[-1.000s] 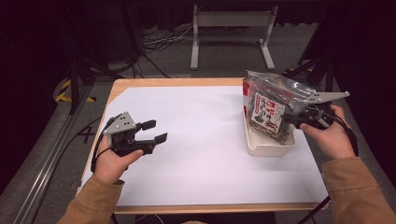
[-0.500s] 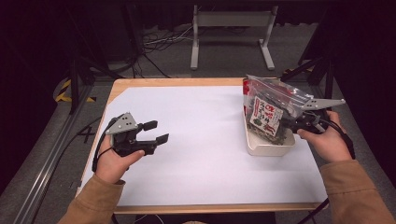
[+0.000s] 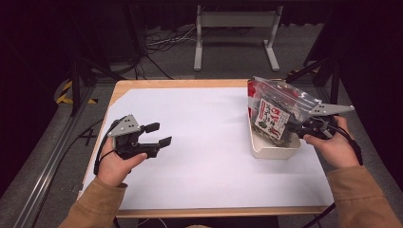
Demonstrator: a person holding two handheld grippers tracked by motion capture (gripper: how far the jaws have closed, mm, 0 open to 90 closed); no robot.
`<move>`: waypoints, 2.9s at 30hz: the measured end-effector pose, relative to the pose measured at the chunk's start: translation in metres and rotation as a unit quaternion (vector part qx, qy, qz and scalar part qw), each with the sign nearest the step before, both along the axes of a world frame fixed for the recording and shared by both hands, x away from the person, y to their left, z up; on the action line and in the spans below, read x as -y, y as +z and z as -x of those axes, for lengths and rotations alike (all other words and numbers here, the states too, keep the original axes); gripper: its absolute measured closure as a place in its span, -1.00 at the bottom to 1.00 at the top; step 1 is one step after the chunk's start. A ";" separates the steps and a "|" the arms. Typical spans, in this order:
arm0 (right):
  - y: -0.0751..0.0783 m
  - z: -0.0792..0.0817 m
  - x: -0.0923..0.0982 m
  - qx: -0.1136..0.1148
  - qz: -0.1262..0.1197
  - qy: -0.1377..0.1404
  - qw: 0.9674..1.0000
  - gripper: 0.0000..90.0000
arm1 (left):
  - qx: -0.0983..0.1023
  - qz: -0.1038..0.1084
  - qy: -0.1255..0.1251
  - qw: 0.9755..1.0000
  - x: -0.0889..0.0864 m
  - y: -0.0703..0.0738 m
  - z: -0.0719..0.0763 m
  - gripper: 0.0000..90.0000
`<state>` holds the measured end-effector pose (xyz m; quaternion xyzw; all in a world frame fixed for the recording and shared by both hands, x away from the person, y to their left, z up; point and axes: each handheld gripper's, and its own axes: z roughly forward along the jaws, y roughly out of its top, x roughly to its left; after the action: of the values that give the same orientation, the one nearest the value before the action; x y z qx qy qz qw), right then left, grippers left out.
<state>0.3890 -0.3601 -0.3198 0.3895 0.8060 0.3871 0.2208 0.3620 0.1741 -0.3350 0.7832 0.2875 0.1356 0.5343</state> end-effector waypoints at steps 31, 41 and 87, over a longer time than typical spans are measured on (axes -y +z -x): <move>0.002 0.065 0.022 0.088 -0.065 -0.016 0.994 -0.39 | 0.007 0.002 0.000 1.000 -0.031 -0.012 0.021 -0.44; -0.003 0.082 0.013 0.101 -0.080 0.035 0.991 -0.38 | 0.010 -0.002 -0.003 1.000 -0.045 -0.021 0.033 -0.47; -0.088 0.073 -0.043 0.084 -0.085 0.082 0.989 -0.37 | -0.009 0.010 0.013 1.000 -0.063 -0.064 0.039 -0.51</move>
<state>0.3157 -0.3172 -0.4074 0.3060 0.7780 0.5022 0.2210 0.3226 0.2370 -0.3988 0.7754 0.3041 0.1328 0.5372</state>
